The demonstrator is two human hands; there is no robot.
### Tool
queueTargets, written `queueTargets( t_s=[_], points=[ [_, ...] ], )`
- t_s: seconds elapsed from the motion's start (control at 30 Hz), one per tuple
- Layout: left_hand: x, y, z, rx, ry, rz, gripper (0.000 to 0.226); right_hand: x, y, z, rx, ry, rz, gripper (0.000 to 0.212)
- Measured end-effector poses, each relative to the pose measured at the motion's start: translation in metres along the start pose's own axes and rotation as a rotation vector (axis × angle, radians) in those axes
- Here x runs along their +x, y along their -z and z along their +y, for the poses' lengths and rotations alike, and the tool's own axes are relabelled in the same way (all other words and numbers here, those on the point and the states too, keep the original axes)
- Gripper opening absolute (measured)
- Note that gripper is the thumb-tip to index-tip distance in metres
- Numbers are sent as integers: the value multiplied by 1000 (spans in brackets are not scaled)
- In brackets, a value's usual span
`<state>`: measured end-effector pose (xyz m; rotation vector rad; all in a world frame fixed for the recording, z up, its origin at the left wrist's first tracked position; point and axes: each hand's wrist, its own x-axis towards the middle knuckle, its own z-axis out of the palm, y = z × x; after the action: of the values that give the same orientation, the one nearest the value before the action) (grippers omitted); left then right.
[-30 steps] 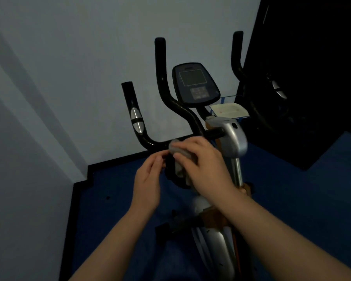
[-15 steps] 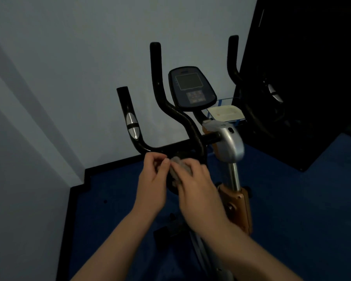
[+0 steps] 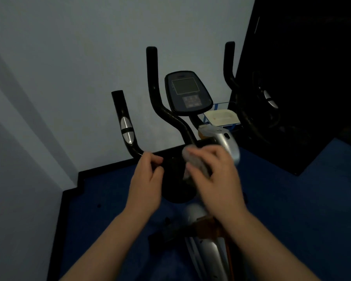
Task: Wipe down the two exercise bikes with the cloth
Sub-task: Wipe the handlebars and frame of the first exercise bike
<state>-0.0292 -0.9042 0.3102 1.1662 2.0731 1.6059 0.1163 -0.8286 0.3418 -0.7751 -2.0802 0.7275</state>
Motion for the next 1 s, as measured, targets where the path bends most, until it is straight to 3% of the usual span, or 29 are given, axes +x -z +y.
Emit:
queueTargets(
  t_s=[0.1,0.2,0.27,0.4,0.6,0.77,0.9,1.0],
  points=[
    [16,-2,11,13,12,7,23,34,10,0,-51,-45,51,29],
    [23,-10,15,87,-14,-39,17,50,-1,1,-373,-53,-165,28],
    [24,-14,11,98,8,-59,16,41,-13,1,-364,-68,-287,31],
    [24,-12,6,129,42,-93,21,14,-19,9,-328,-71,-189,27],
    [26,-14,6,75,100,-140,28,48,-23,5,-357,-195,-348,33],
    [26,-12,6,23,121,-182,30,0,-29,1,-165,-228,-97,28],
    [28,-11,5,-47,117,-265,32,12,-34,5,-124,-327,-80,24],
    [29,-10,5,-121,136,-288,34,3,-52,4,16,-379,178,23]
  ],
)
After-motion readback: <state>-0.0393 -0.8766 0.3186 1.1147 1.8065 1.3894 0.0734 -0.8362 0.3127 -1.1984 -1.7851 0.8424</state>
